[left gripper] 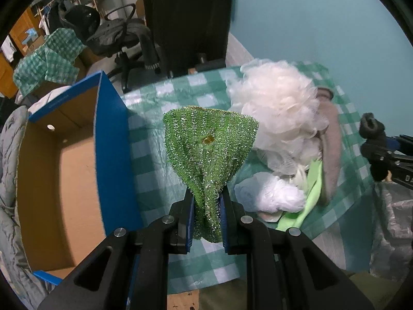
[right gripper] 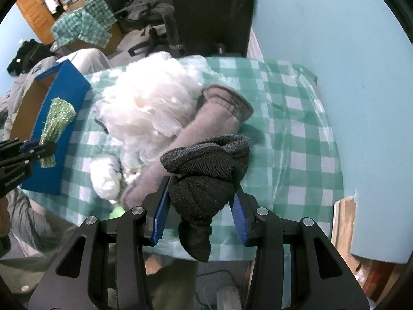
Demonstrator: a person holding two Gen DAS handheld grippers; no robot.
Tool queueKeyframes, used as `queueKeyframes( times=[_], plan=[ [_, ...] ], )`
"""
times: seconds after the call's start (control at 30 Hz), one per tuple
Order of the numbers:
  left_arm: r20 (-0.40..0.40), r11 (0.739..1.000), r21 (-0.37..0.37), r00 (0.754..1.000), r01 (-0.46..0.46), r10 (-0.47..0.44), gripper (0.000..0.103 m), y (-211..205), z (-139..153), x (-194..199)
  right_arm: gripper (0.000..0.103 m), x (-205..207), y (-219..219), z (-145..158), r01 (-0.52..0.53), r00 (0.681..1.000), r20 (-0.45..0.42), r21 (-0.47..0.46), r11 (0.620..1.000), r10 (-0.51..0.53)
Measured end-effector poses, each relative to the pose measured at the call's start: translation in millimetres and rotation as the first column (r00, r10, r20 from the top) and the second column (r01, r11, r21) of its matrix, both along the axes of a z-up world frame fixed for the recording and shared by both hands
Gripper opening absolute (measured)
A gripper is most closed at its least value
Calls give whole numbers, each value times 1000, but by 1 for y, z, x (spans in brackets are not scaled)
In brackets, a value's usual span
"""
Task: Organize soft objects
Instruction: 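Carry the green scrubber and dark sock over the cardboard box with both tools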
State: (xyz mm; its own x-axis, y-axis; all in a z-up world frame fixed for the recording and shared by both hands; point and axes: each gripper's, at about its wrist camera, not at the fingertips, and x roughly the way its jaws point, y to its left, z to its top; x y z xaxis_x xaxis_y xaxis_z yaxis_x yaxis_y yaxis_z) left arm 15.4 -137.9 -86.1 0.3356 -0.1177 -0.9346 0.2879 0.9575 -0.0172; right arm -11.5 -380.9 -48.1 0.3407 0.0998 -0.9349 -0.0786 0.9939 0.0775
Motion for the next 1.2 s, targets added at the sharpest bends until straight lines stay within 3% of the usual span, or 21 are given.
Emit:
queueKeyframes(
  times=[0.57, 1.2],
  plan=[
    [56, 999, -36, 998, -39, 41, 17, 31, 34, -5, 43, 20, 54, 30, -108, 993, 47, 23, 994, 107],
    [84, 986, -45, 983, -162, 165, 17, 92, 43, -6, 43, 42, 132, 48, -259, 964, 79, 52, 965, 254]
  ],
)
